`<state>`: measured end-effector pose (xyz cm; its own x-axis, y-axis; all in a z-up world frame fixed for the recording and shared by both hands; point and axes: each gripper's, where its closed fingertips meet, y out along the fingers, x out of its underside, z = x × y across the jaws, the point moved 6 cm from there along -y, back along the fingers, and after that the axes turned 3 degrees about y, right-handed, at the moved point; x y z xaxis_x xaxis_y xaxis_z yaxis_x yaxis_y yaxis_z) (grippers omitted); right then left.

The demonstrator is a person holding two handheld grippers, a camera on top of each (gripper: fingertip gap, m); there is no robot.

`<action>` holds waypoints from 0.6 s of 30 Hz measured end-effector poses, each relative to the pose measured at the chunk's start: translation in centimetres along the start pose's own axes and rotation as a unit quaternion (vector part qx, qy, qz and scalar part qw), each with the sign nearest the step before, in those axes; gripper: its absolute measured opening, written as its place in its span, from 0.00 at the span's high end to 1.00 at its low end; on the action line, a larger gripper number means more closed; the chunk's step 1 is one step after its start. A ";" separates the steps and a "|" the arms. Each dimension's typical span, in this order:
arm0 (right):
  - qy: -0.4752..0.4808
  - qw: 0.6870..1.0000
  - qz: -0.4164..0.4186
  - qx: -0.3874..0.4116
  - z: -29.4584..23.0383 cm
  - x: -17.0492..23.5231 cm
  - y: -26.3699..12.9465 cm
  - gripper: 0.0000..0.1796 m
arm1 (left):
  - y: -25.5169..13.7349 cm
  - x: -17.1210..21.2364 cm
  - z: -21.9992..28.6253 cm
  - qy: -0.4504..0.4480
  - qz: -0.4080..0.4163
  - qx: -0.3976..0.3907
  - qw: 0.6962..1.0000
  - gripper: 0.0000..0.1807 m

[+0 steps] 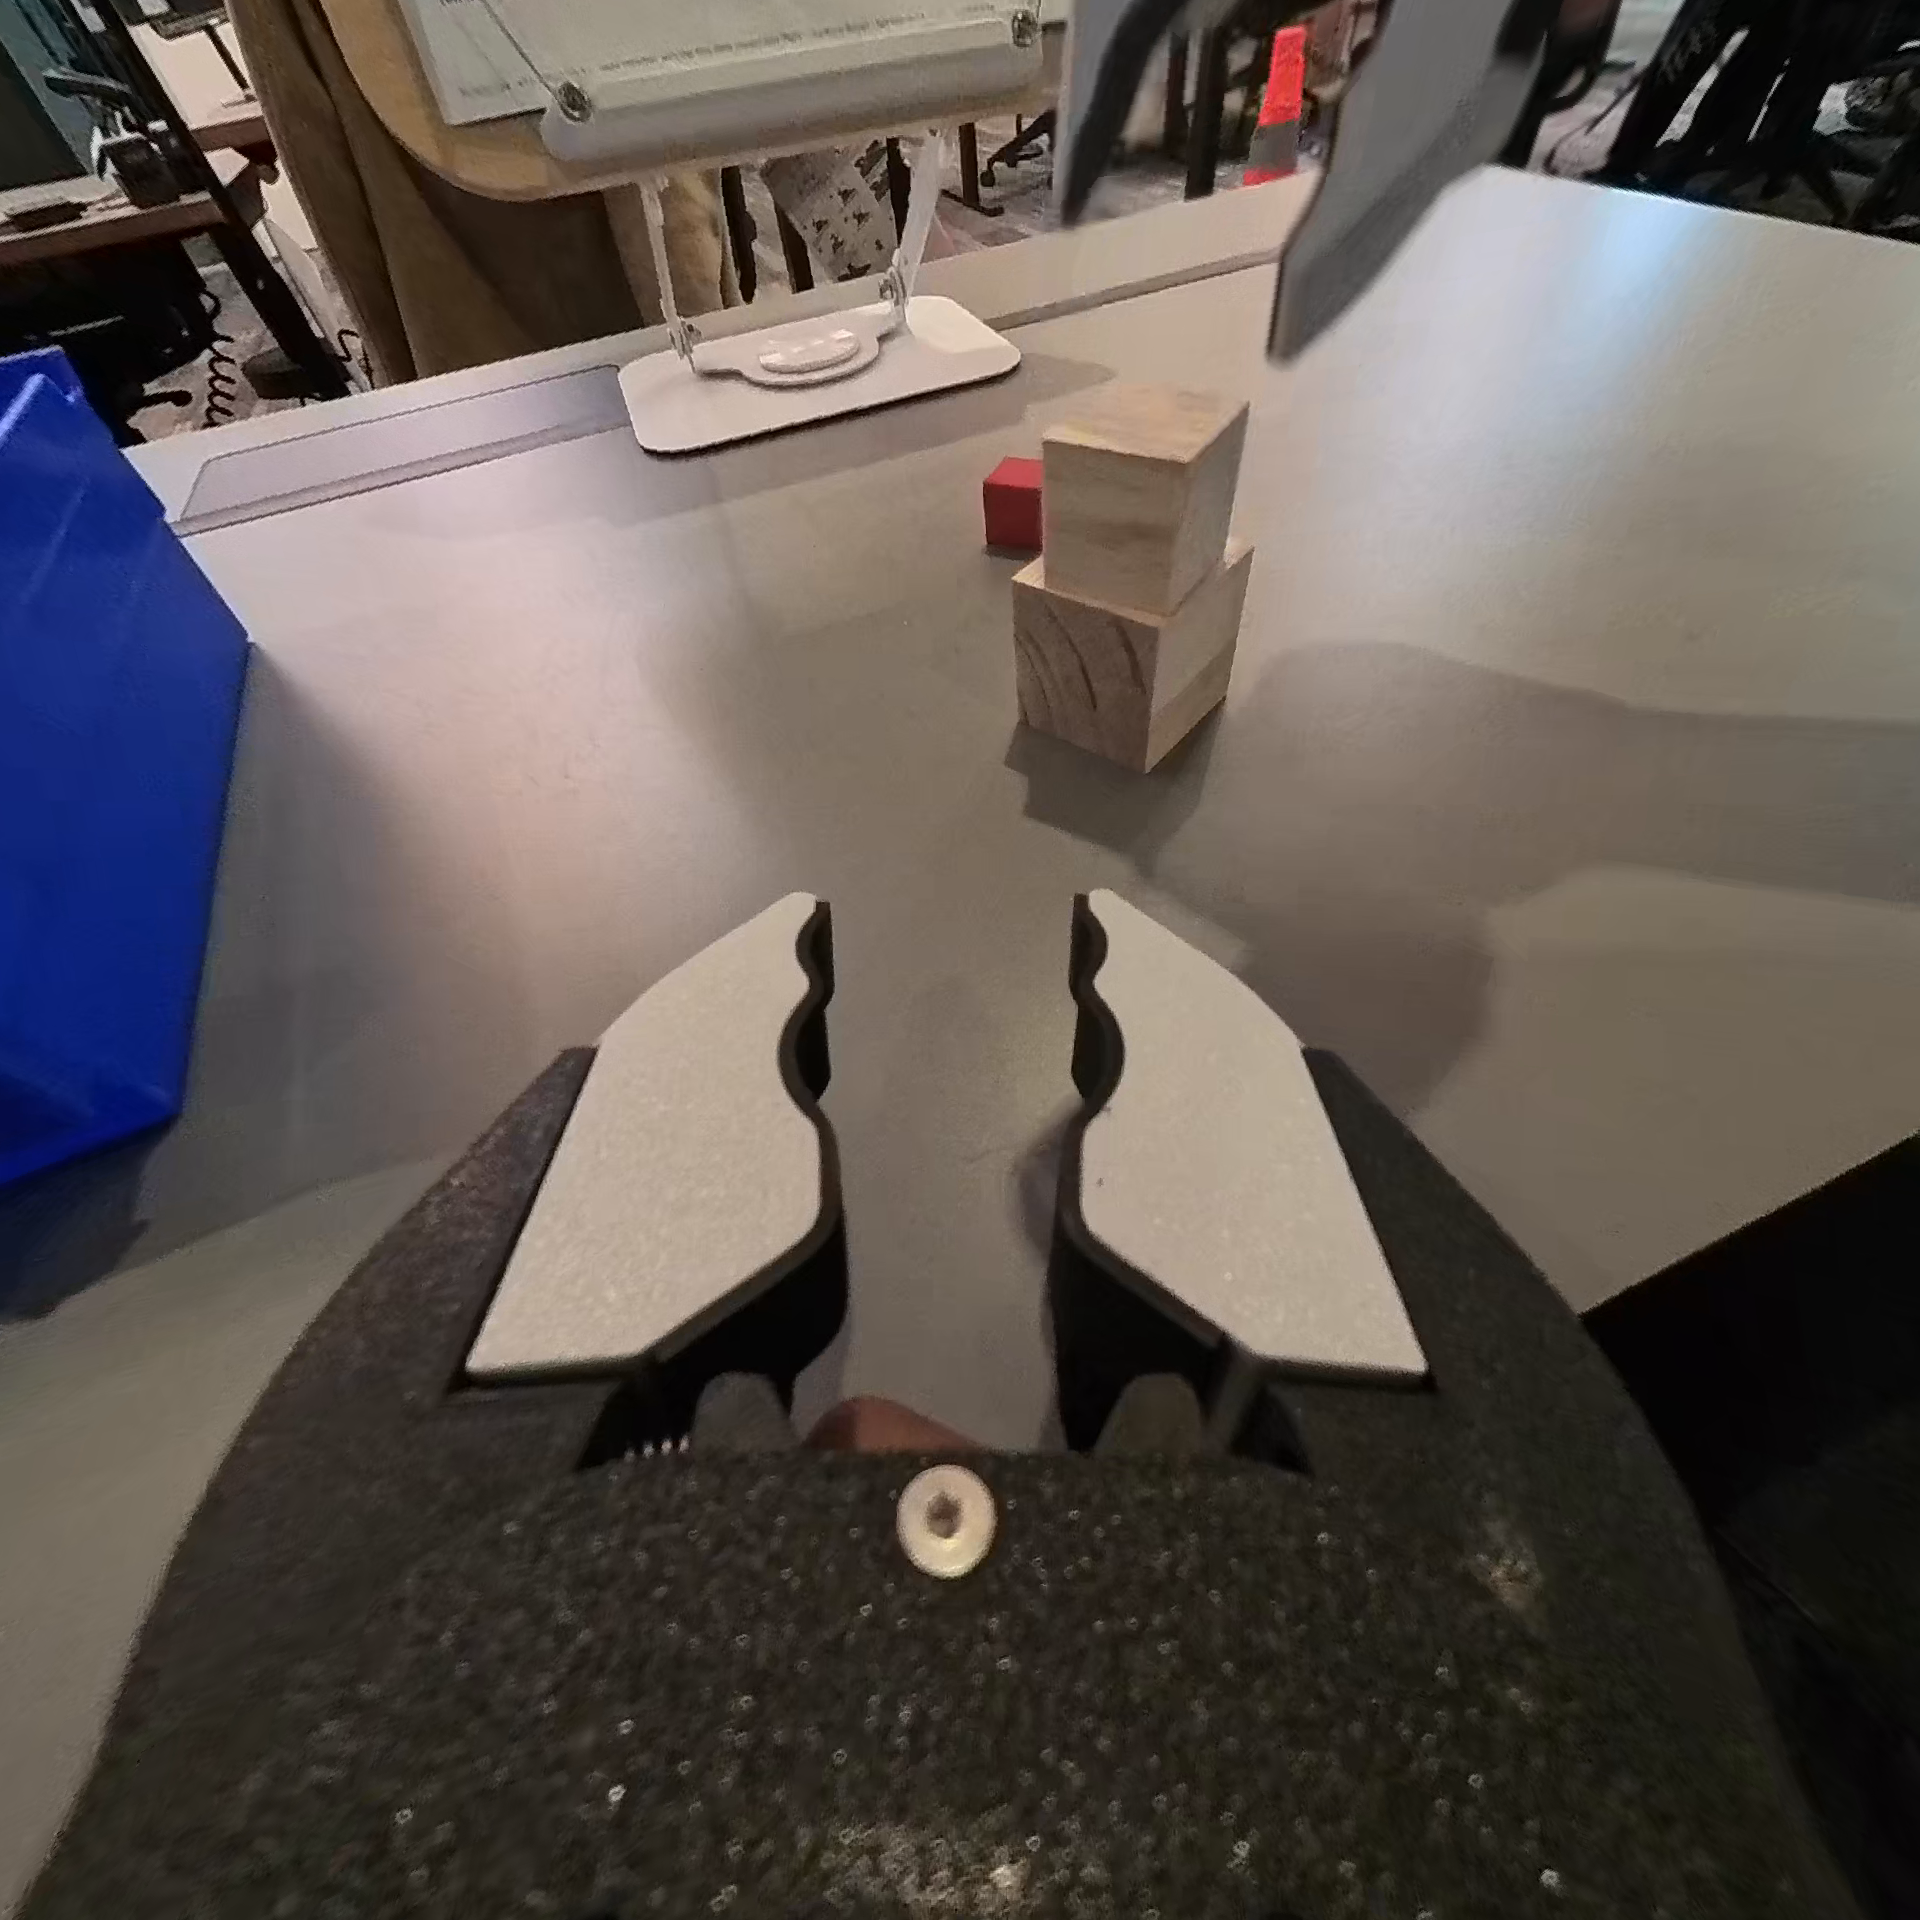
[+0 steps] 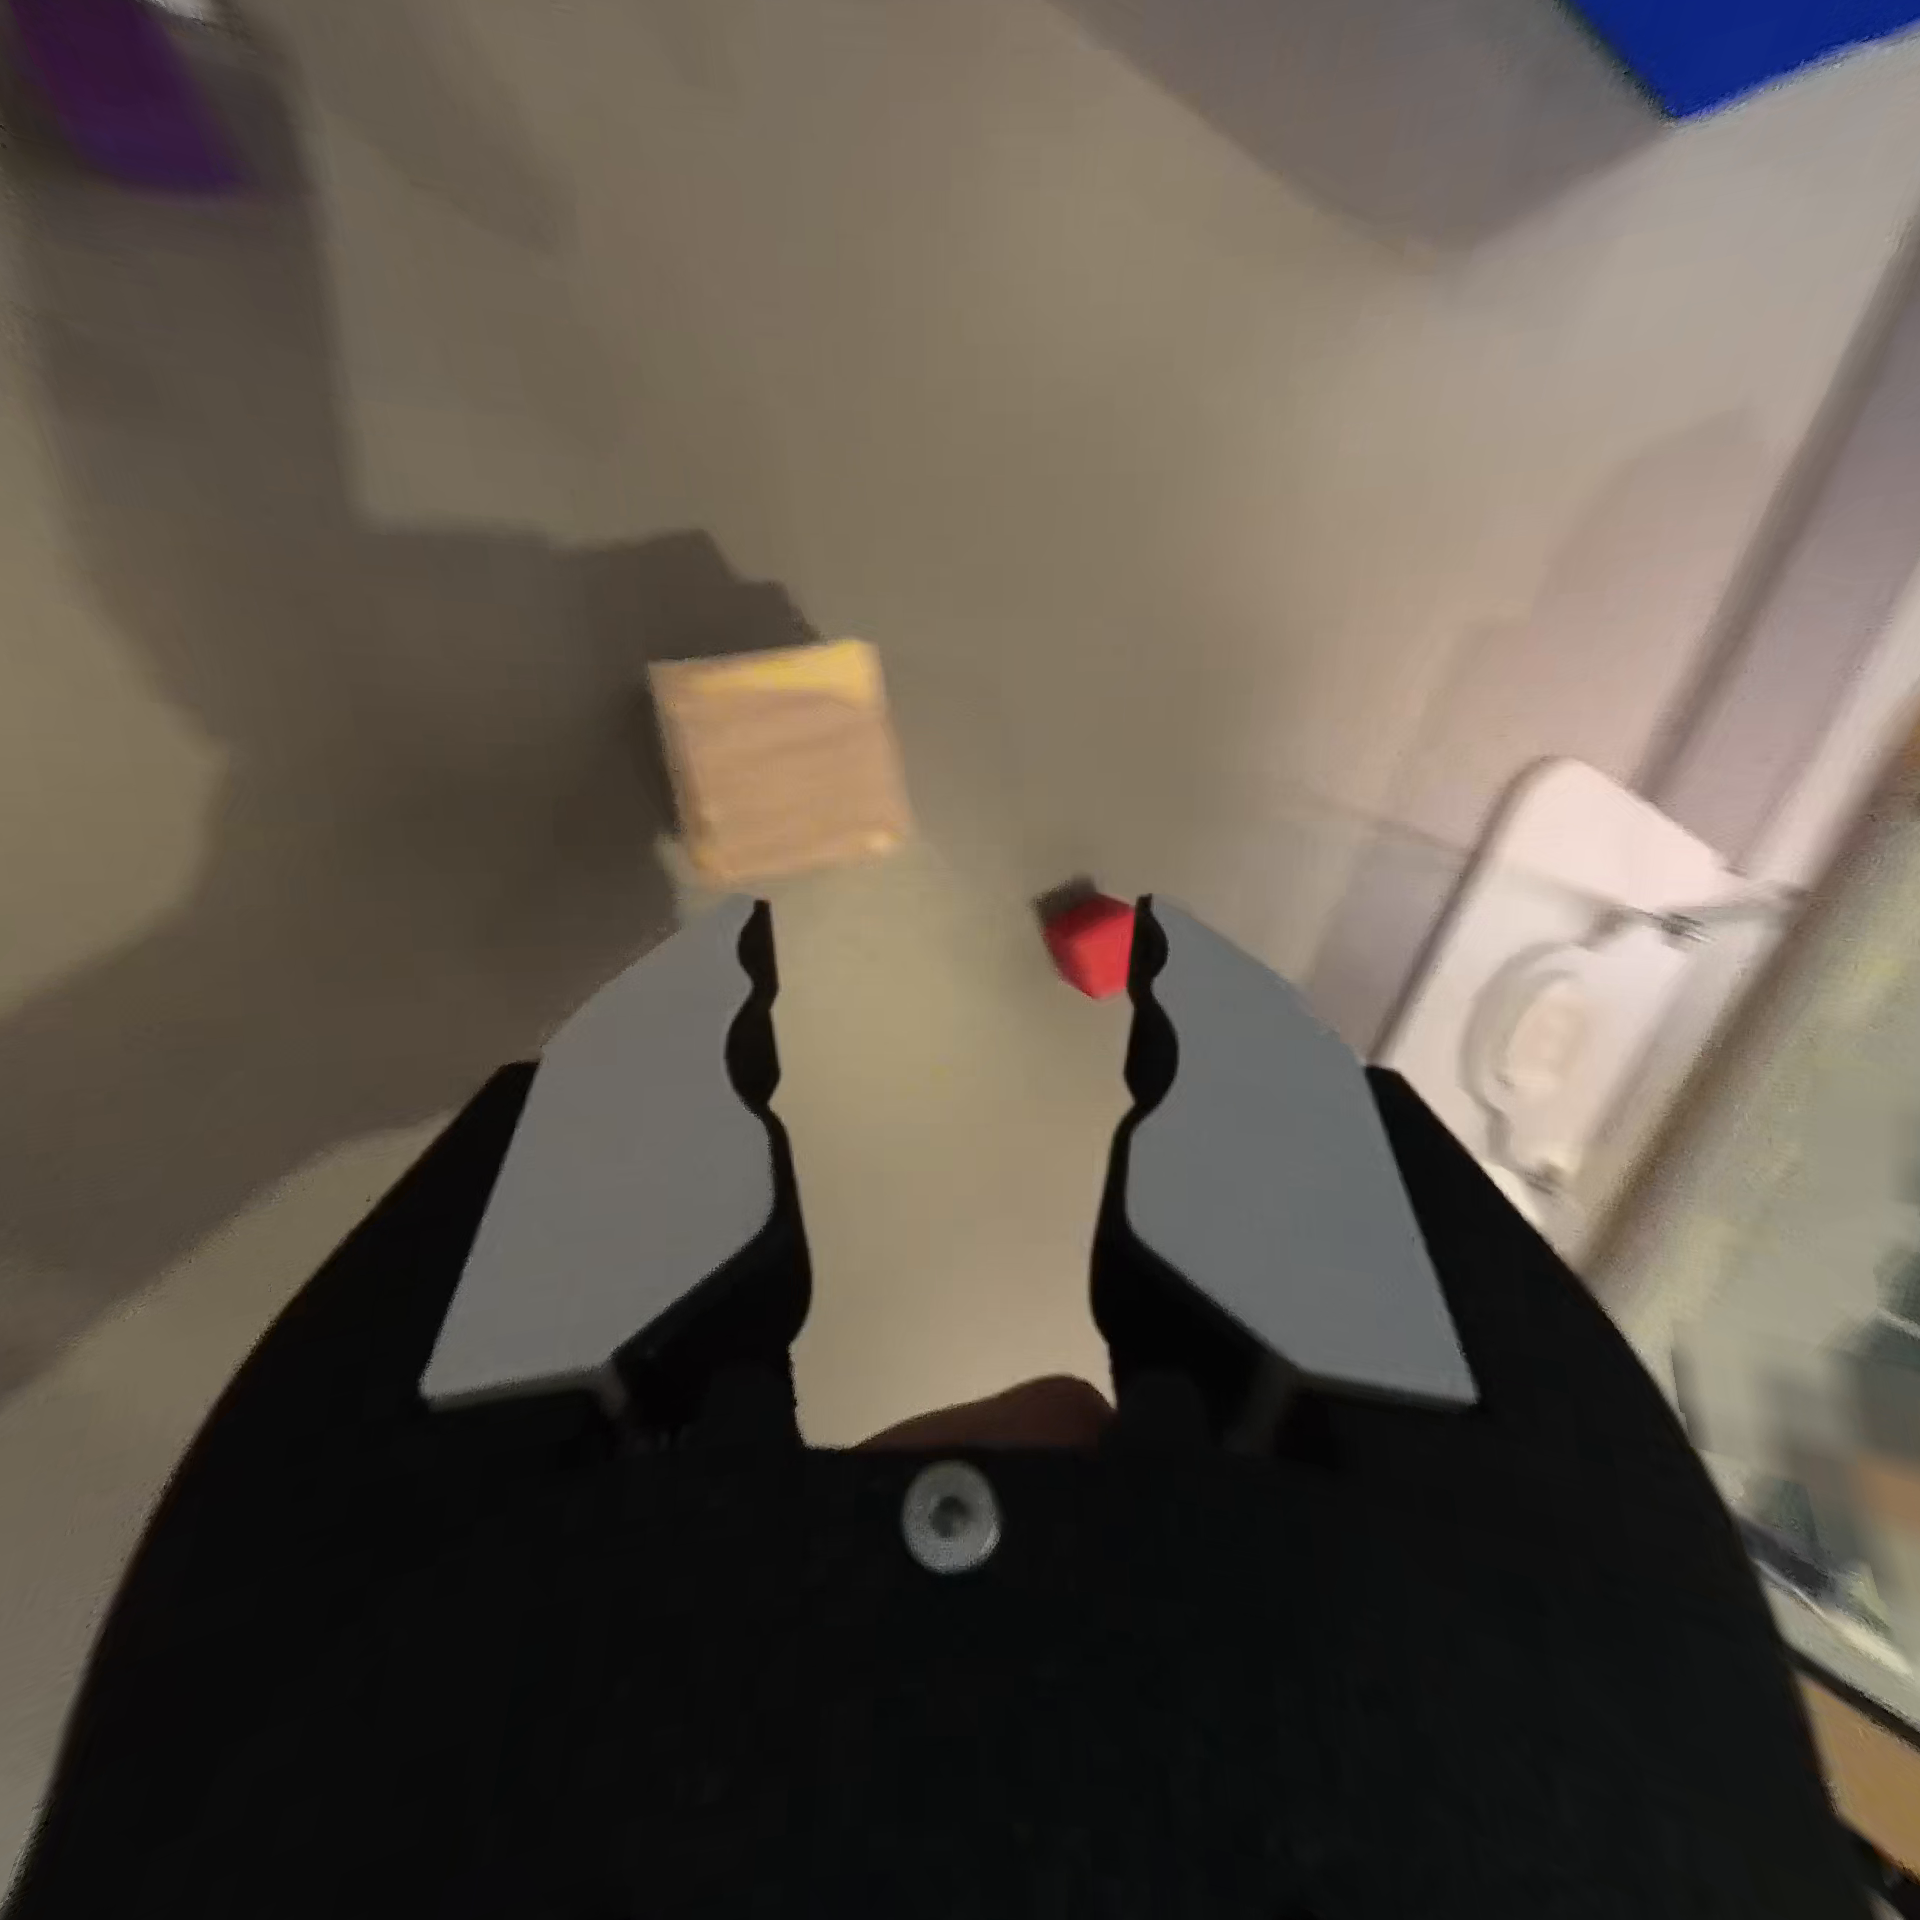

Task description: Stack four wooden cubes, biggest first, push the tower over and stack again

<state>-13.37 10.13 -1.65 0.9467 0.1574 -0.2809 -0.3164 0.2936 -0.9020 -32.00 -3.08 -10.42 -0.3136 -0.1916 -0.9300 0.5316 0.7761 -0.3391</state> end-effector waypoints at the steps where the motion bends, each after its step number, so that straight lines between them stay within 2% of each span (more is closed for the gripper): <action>1: 0.000 1.000 0.004 0.030 1.5 0.5 -0.8 0.66 | 0.0 0.0 0.0 -0.002 0.000 0.001 1.000 0.76; 4: 0.003 0.998 -0.006 0.064 4.9 2.7 -0.2 0.69 | 0.0 -0.1 0.1 -0.005 0.000 0.006 1.000 0.76; 9: -0.021 0.996 -0.082 0.026 6.0 6.8 6.7 0.69 | -0.1 -0.2 0.1 0.006 0.001 0.003 1.000 0.76; 15: -0.039 0.997 -0.062 -0.002 5.9 6.9 10.6 0.71 | 0.0 0.0 -0.3 -0.006 -0.004 0.007 1.000 0.76; 18: -0.058 0.996 -0.069 -0.017 5.5 7.0 11.4 0.80 | 0.1 0.1 -0.5 -0.013 -0.007 0.009 1.000 0.76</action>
<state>-10.72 19.75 -12.13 0.9669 0.2272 -0.1160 -0.1807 0.2890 -0.9401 -32.36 -2.72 -10.51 -0.3016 -0.2184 -0.9281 0.5409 0.7624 -0.3552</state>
